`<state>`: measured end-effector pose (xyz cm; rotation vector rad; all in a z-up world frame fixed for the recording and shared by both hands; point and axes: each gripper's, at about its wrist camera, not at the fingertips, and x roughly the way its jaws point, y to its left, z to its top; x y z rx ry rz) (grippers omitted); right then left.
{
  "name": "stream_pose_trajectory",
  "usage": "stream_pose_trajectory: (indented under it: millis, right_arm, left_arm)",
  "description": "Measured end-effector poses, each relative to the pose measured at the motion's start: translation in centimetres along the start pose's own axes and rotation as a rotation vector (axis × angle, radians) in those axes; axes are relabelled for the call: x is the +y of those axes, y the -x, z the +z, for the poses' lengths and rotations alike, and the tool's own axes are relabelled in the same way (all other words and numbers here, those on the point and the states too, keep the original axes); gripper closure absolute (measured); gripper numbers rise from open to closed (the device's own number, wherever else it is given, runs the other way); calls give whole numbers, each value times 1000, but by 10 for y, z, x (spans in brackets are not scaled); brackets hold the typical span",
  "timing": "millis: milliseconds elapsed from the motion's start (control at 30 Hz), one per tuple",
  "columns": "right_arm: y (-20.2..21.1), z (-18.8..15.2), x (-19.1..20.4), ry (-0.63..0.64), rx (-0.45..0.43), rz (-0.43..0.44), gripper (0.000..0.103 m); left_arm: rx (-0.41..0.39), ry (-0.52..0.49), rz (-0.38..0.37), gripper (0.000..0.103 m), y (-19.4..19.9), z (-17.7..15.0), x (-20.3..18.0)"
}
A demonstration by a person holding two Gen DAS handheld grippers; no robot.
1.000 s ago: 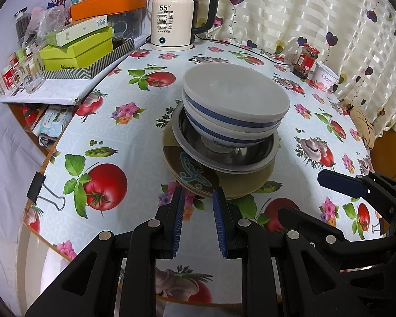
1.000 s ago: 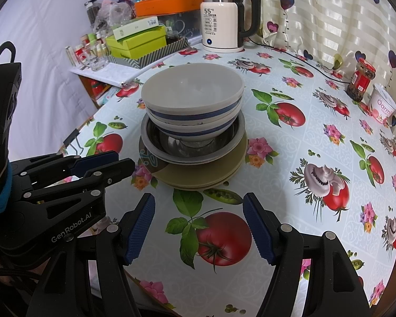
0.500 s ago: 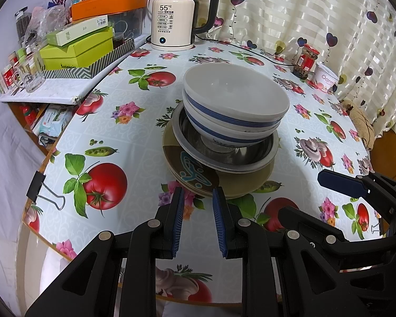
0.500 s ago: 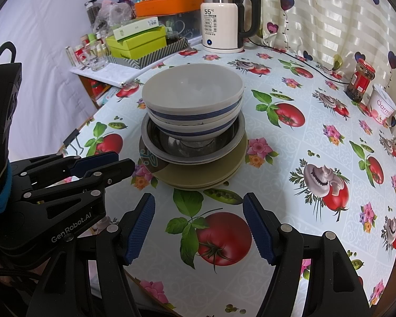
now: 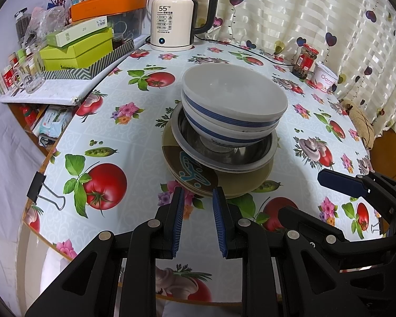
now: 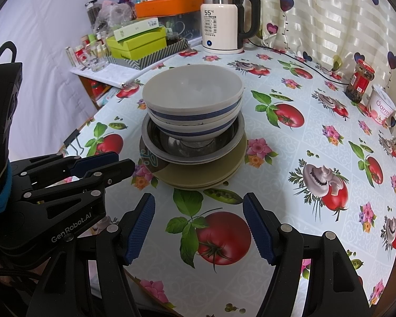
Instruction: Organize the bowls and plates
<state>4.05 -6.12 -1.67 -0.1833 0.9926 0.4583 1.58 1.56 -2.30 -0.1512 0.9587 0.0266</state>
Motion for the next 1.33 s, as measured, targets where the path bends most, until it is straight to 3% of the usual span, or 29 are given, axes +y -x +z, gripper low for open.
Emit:
stream_pose_trajectory:
  millis: [1333]
  right_arm:
    - [-1, 0, -1, -2, 1, 1, 33]
  left_arm:
    - [3, -14, 16, 80, -3, -1, -2]
